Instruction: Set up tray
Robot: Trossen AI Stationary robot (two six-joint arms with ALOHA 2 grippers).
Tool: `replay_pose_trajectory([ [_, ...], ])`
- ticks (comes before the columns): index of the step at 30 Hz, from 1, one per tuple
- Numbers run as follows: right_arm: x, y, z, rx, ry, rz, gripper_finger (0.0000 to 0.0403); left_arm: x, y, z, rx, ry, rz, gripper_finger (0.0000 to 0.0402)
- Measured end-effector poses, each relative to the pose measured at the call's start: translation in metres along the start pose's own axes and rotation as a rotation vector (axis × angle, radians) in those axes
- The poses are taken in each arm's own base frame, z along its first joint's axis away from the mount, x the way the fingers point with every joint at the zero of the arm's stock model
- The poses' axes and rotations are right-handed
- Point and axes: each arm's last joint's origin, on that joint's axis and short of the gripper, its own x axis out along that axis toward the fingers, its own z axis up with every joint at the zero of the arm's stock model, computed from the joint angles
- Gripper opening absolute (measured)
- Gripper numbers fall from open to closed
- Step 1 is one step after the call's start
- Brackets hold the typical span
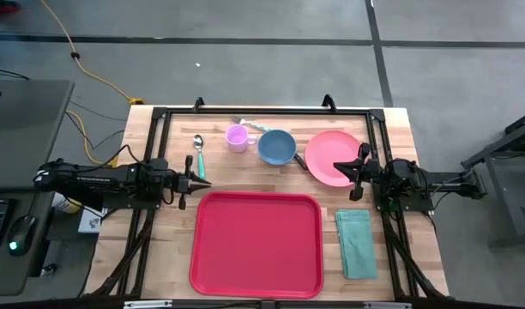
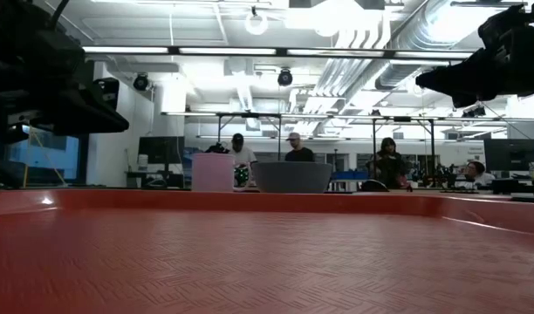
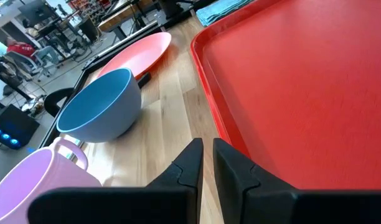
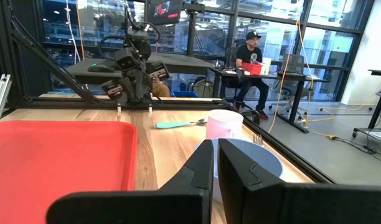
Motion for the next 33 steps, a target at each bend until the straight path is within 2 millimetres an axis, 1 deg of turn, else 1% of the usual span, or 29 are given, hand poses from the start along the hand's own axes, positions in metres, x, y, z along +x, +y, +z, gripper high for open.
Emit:
replay_pose_trajectory([
  [4,0.0,0.0,0.0,0.0,0.0,0.0,0.0,0.0,0.002,-0.001,0.021,0.04,0.071,0.0067],
  [7,0.0,0.0,0.0,0.0,0.0,0.0,0.0,0.0,0.002,-0.001,0.014,0.043,0.078,0.0067],
  [12,0.0,0.0,0.0,0.0,0.0,0.0,0.0,0.0,0.002,-0.001,-0.08,0.028,0.06,0.0067],
  [20,0.0,0.0,0.0,0.0,0.0,0.0,0.0,0.0,0.001,0.0,-0.342,0.0,0.029,0.0067],
  [26,0.0,0.0,0.0,0.0,-0.001,0.0,0.0,0.0,0.001,0.001,-0.661,-0.006,0.029,0.0067],
  [28,0.0,0.0,0.0,0.001,-0.004,0.0,0.0,0.0,0.001,0.001,-0.743,-0.009,0.03,0.0067],
  [30,0.0,0.0,0.001,0.003,-0.013,-0.002,0.0,0.0,0.003,0.003,-0.793,-0.034,0.033,0.0067],
  [33,0.0,0.0,0.003,0.043,-0.032,0.001,0.0,-0.001,0.008,0.012,-0.804,-0.147,0.054,0.0067],
])
